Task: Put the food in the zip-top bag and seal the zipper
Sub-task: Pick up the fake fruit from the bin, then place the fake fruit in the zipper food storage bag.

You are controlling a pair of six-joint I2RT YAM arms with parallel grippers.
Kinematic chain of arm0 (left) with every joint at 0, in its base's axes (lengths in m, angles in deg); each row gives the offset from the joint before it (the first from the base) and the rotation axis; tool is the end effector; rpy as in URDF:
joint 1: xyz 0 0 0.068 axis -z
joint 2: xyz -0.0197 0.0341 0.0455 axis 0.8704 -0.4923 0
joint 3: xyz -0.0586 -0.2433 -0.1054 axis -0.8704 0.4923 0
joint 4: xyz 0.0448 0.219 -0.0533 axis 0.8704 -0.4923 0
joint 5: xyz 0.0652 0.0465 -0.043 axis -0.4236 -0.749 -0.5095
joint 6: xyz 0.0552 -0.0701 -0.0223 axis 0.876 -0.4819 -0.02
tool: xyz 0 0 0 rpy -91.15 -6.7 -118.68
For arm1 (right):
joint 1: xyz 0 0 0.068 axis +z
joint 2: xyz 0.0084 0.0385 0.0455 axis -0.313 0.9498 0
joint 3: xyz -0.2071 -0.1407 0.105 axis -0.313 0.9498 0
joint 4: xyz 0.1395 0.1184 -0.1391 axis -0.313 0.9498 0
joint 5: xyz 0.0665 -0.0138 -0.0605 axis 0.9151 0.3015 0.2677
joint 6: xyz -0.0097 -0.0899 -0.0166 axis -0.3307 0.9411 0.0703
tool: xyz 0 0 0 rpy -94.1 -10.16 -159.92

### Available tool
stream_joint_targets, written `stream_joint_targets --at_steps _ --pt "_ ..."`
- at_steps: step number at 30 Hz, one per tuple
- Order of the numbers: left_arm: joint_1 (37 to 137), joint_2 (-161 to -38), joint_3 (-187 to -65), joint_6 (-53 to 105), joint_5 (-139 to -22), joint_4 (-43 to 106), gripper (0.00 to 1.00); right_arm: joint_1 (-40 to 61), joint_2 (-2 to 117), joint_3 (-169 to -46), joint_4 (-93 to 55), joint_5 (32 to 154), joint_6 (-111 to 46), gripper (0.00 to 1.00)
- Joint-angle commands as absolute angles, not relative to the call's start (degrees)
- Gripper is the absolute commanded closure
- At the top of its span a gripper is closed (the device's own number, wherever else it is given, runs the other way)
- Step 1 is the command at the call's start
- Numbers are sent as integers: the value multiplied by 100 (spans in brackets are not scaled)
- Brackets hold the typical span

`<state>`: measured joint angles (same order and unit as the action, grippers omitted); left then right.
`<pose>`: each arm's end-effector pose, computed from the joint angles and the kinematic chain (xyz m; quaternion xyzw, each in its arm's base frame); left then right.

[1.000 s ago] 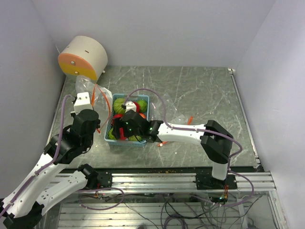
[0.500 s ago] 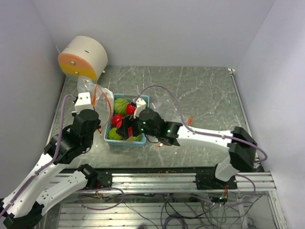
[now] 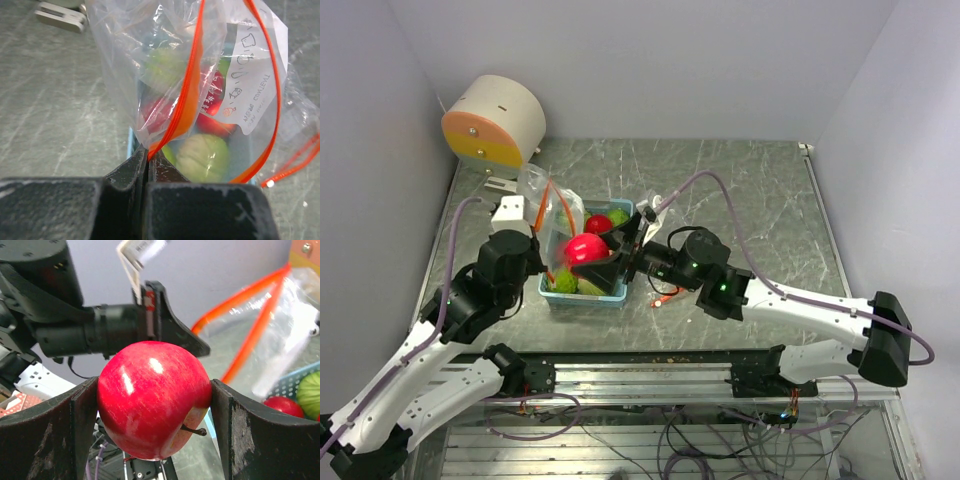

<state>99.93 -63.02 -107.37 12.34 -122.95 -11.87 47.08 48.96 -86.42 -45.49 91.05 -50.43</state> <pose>0.1324 -0.0485 0.3264 -0.0508 0.8272 -0.0541 0.5570 0.1247 0.2893 0.3798 -0.2590 0.5996 0.5561 0.5139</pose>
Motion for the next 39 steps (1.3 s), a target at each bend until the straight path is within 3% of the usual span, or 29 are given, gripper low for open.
stream_joint_targets --at_steps 1,21,29,35,39 --pt "9971 -6267 -10410 1089 -11428 -398 93 4687 5140 -8841 -5221 9550 -4920 35" --pt "9970 -5751 -10197 600 -10308 80 93 4218 6027 -8529 -5717 8188 -5143 36" --pt "9970 -5609 -10168 445 -10110 164 93 4180 6476 -9059 -4612 7320 -4786 37" --pt "9971 -5775 -9892 297 -9855 694 93 4261 6527 -9287 -4351 7333 -4708 34" --pt "9971 -5908 -9580 175 -9745 1178 93 4418 6567 -9656 -3600 6543 -4598 33"
